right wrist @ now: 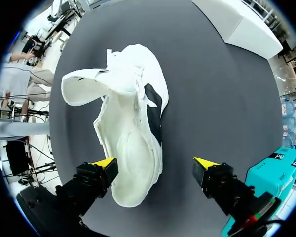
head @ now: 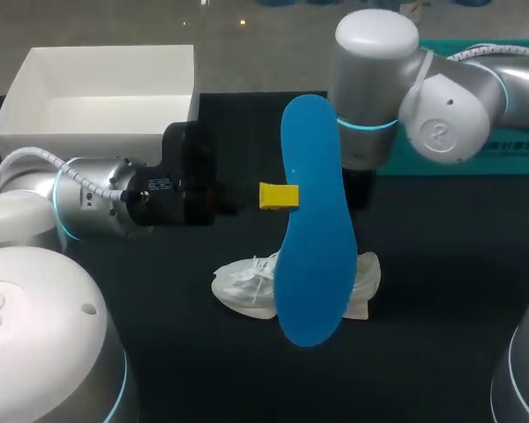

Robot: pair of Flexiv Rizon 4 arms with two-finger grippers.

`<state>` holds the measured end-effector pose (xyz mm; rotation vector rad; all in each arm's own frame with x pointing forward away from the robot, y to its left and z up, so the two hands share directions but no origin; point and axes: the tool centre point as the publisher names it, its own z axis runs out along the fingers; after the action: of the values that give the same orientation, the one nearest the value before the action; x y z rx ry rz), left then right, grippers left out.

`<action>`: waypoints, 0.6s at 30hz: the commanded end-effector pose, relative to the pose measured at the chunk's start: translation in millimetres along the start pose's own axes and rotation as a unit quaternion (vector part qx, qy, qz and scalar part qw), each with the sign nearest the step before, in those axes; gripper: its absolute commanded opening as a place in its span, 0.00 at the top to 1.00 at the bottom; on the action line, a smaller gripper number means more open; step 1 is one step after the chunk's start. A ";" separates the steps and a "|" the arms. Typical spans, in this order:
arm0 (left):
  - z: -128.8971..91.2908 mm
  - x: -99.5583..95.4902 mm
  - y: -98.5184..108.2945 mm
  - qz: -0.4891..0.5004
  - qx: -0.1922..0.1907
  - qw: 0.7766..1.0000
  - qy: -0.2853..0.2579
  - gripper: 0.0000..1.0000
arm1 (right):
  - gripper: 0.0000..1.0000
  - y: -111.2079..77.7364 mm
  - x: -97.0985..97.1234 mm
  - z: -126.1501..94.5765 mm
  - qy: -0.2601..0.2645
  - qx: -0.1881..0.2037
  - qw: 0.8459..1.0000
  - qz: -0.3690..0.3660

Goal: Take the shoe out of the shoebox, open the shoe tongue, remove and reinsert the insole, then place the shoe into the shoebox

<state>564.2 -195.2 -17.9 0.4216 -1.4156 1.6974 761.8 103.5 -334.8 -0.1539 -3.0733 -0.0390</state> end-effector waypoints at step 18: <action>0.6 -1.1 1.9 0.001 0.002 1.000 0.001 1.00 | 0.00 28.3 -4.3 41.7 0.048 0.020 0.999 -0.011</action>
<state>564.2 -195.2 -17.9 0.4217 -1.4157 1.6975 762.7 127.4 -369.0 -0.1150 -2.9888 0.0070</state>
